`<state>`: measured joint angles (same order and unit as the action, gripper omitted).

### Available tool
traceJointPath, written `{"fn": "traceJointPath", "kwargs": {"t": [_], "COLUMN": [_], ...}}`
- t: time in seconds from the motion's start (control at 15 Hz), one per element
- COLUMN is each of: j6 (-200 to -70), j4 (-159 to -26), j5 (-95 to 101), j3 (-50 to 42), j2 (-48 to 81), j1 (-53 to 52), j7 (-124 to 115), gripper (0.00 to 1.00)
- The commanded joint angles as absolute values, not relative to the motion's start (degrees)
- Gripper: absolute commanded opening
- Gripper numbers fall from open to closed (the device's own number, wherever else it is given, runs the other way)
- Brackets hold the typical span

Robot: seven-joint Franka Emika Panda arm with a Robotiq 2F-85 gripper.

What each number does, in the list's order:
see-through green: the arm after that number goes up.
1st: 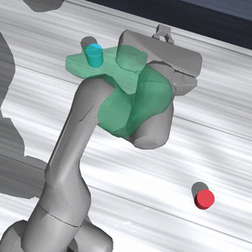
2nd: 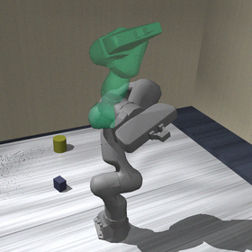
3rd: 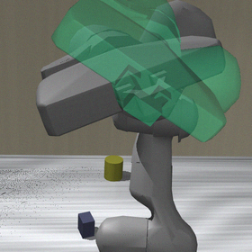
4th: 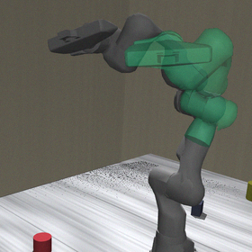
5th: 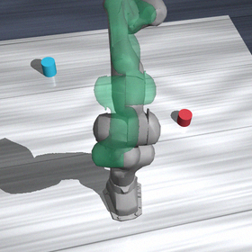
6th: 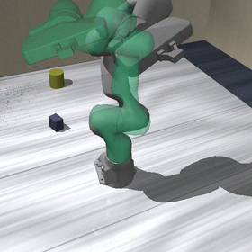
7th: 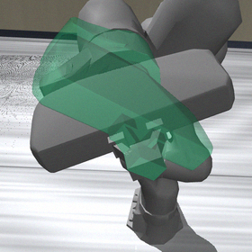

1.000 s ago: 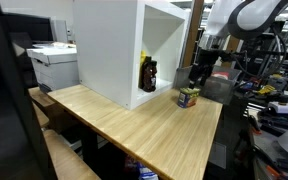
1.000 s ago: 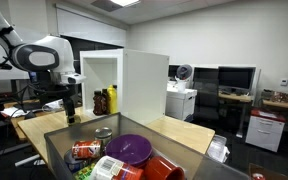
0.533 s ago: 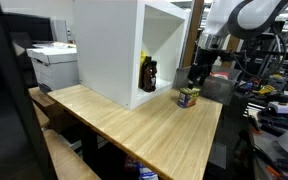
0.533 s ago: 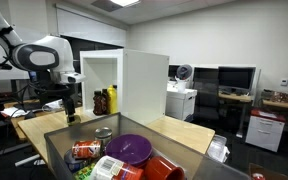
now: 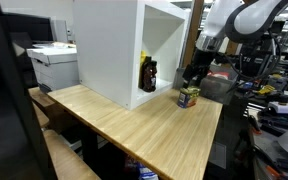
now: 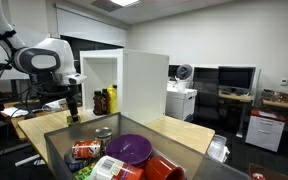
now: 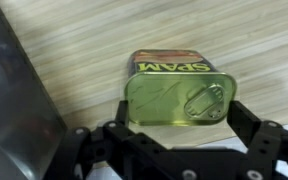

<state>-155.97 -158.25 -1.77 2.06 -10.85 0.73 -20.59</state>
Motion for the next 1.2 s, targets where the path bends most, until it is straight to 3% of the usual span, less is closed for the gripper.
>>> {"fn": "traceJointPath", "kwargs": {"t": [0.0,1.13], "j6": [-158.33,-159.53], "j4": [-157.82,-155.44], "j5": [-0.85,-4.75], "j3": [3.05,2.6], "j2": [-8.65,-4.05], "j1": [2.05,-0.24], "j7": [-23.01,-20.9], "gripper": [1.0,1.0]}}
